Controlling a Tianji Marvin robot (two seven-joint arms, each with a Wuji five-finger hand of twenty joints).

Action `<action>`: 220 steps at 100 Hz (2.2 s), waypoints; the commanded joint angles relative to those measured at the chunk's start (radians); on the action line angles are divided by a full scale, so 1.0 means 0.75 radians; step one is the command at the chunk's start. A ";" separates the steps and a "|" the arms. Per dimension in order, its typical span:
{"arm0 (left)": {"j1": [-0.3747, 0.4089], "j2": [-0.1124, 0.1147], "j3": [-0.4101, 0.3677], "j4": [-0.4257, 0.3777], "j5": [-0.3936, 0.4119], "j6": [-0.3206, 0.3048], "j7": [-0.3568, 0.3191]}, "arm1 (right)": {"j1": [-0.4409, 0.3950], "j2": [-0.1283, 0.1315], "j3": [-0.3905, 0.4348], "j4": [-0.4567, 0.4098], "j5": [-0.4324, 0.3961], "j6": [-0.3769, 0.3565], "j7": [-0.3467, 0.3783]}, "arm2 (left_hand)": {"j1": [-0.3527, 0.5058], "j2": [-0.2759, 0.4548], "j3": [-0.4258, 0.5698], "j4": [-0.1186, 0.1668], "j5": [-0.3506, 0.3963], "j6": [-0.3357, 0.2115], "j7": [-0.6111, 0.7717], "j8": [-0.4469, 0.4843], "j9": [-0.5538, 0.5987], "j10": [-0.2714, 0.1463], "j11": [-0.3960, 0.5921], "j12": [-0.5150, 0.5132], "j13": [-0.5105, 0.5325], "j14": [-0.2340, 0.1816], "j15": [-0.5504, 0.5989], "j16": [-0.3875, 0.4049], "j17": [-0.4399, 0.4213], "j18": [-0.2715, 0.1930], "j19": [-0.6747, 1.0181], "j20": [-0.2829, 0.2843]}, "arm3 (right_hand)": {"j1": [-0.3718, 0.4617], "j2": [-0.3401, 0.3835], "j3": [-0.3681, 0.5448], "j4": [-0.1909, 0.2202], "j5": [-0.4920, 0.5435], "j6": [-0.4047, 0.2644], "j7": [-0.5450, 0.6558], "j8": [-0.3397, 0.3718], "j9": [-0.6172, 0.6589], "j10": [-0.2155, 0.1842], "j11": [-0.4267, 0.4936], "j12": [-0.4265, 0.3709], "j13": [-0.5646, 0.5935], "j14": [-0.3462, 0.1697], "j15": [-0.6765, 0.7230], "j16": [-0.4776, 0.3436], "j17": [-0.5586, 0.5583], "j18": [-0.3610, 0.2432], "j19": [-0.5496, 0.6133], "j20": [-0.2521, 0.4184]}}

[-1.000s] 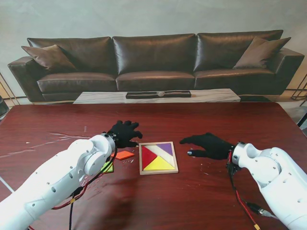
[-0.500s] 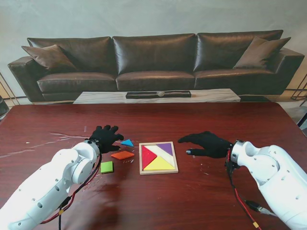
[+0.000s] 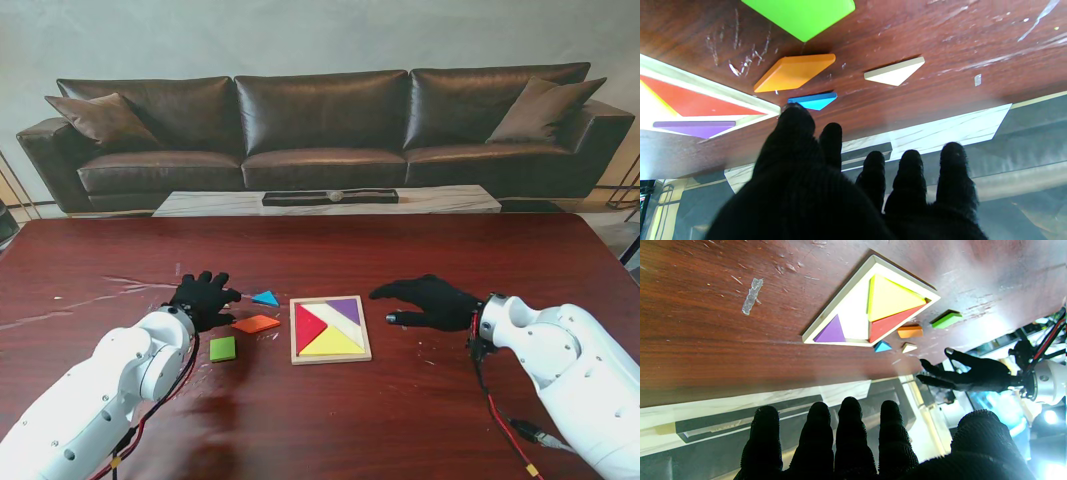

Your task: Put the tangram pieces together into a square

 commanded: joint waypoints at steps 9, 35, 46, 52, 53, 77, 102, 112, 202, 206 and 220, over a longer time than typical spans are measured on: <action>0.038 0.007 -0.005 -0.025 -0.013 0.013 -0.014 | -0.009 -0.005 -0.008 -0.015 -0.004 0.008 -0.001 | -0.012 0.032 0.013 0.058 -0.041 0.022 -0.021 -0.002 -0.034 0.048 -0.011 -0.005 -0.014 0.003 -0.003 -0.001 0.016 0.026 0.019 -0.009 | -0.013 -0.009 -0.001 0.033 -0.027 -0.039 0.009 -0.018 -0.009 -0.009 0.011 0.011 -0.018 -0.016 -0.007 0.000 -0.010 -0.011 0.004 -0.018; -0.030 -0.001 0.110 0.037 -0.097 0.037 0.031 | -0.014 -0.006 -0.010 -0.023 -0.005 0.018 0.000 | -0.031 0.033 0.010 0.059 -0.042 0.041 -0.036 -0.006 0.059 0.048 0.044 0.008 0.054 -0.021 0.035 0.023 0.058 0.001 0.083 0.018 | -0.011 -0.008 0.000 0.033 -0.028 -0.037 0.009 -0.018 -0.008 -0.011 0.012 0.012 -0.018 -0.015 -0.007 0.000 -0.010 -0.011 0.004 -0.018; -0.084 -0.009 0.184 0.084 -0.143 0.068 0.070 | -0.022 -0.005 -0.002 -0.030 -0.009 0.022 0.002 | -0.051 0.027 0.010 0.058 -0.037 0.050 -0.042 -0.007 0.133 0.038 0.065 0.004 0.122 -0.029 0.072 0.054 0.086 -0.017 0.158 0.064 | -0.012 -0.006 0.000 0.033 -0.028 -0.036 0.009 -0.018 -0.009 -0.011 0.012 0.012 -0.017 -0.016 -0.006 0.000 -0.010 -0.011 0.004 -0.018; -0.112 -0.014 0.223 0.109 -0.168 0.092 0.087 | -0.028 -0.005 0.005 -0.034 -0.010 0.024 0.004 | -0.059 0.020 0.011 0.057 -0.034 0.059 -0.043 -0.006 0.165 0.041 0.076 0.002 0.155 -0.023 0.102 0.081 0.108 -0.033 0.213 0.101 | -0.011 -0.005 0.000 0.033 -0.030 -0.033 0.008 -0.018 -0.009 -0.010 0.012 0.012 -0.018 -0.016 -0.006 0.000 -0.010 -0.011 0.004 -0.018; -0.116 -0.015 0.230 0.112 -0.172 0.097 0.090 | -0.029 -0.005 0.006 -0.034 -0.010 0.025 0.004 | -0.061 0.019 0.010 0.056 -0.034 0.062 -0.043 -0.007 0.174 0.042 0.079 0.002 0.166 -0.022 0.110 0.089 0.116 -0.038 0.229 0.111 | -0.011 -0.005 0.000 0.033 -0.030 -0.033 0.008 -0.018 -0.008 -0.009 0.012 0.012 -0.018 -0.016 -0.006 0.000 -0.010 -0.011 0.004 -0.018; -0.206 -0.033 0.360 0.172 -0.229 0.203 0.122 | -0.046 -0.005 0.028 -0.038 -0.016 0.023 -0.001 | -0.063 0.001 0.009 0.055 -0.029 0.098 -0.046 -0.008 0.288 0.082 0.126 0.009 0.278 0.015 0.222 0.167 0.220 -0.079 0.386 0.198 | -0.010 -0.001 0.000 0.033 -0.030 -0.030 0.007 -0.018 -0.008 -0.010 0.013 0.012 -0.016 -0.018 -0.005 0.001 -0.011 -0.014 0.003 -0.019; -0.277 -0.040 0.469 0.202 -0.276 0.301 0.090 | -0.055 -0.006 0.042 -0.030 -0.017 0.017 -0.010 | -0.077 -0.005 0.007 0.055 -0.029 0.120 -0.060 -0.013 0.331 0.109 0.137 0.002 0.325 0.044 0.262 0.190 0.258 -0.075 0.455 0.229 | -0.008 0.001 0.001 0.033 -0.029 -0.029 0.008 -0.018 -0.008 -0.010 0.013 0.012 -0.015 -0.018 -0.004 0.001 -0.011 -0.013 0.003 -0.019; -0.302 -0.044 0.508 0.219 -0.298 0.336 0.085 | -0.057 -0.006 0.047 -0.026 -0.014 0.017 -0.008 | -0.079 -0.006 0.007 0.055 -0.028 0.125 -0.066 -0.014 0.330 0.119 0.134 -0.003 0.330 0.057 0.258 0.187 0.263 -0.065 0.461 0.230 | -0.007 0.001 0.000 0.033 -0.030 -0.029 0.007 -0.017 -0.007 -0.010 0.013 0.012 -0.017 -0.020 -0.005 0.000 -0.011 -0.014 0.003 -0.019; -0.399 -0.079 0.657 0.360 -0.445 0.420 0.132 | -0.082 -0.001 0.076 -0.042 -0.018 0.019 0.009 | 0.041 -0.049 0.048 0.063 0.025 0.143 -0.026 0.000 0.416 0.111 0.186 -0.031 0.420 0.081 0.264 0.134 0.347 -0.043 0.494 0.179 | -0.004 0.007 0.000 0.033 -0.030 -0.031 0.006 -0.016 -0.005 -0.010 0.014 0.013 -0.014 -0.019 -0.005 0.001 -0.011 -0.013 0.004 -0.018; -0.400 -0.081 0.659 0.365 -0.449 0.422 0.137 | -0.081 -0.002 0.075 -0.041 -0.018 0.020 0.008 | 0.056 -0.057 0.054 0.062 0.033 0.143 -0.015 0.003 0.437 0.099 0.203 -0.025 0.440 0.076 0.276 0.136 0.365 -0.045 0.505 0.178 | -0.004 0.007 0.000 0.033 -0.030 -0.032 0.006 -0.016 -0.005 -0.010 0.014 0.013 -0.014 -0.018 -0.005 0.001 -0.011 -0.011 0.004 -0.019; -0.396 -0.087 0.663 0.380 -0.466 0.425 0.155 | -0.078 -0.002 0.071 -0.041 -0.017 0.023 0.010 | 0.099 -0.102 0.080 0.056 0.061 0.142 0.040 0.010 0.505 0.065 0.265 0.002 0.510 0.059 0.316 0.145 0.433 -0.056 0.549 0.163 | -0.003 0.005 -0.001 0.033 -0.029 -0.032 0.006 -0.016 -0.005 -0.010 0.014 0.013 -0.014 -0.019 -0.005 0.001 -0.011 -0.011 0.004 -0.018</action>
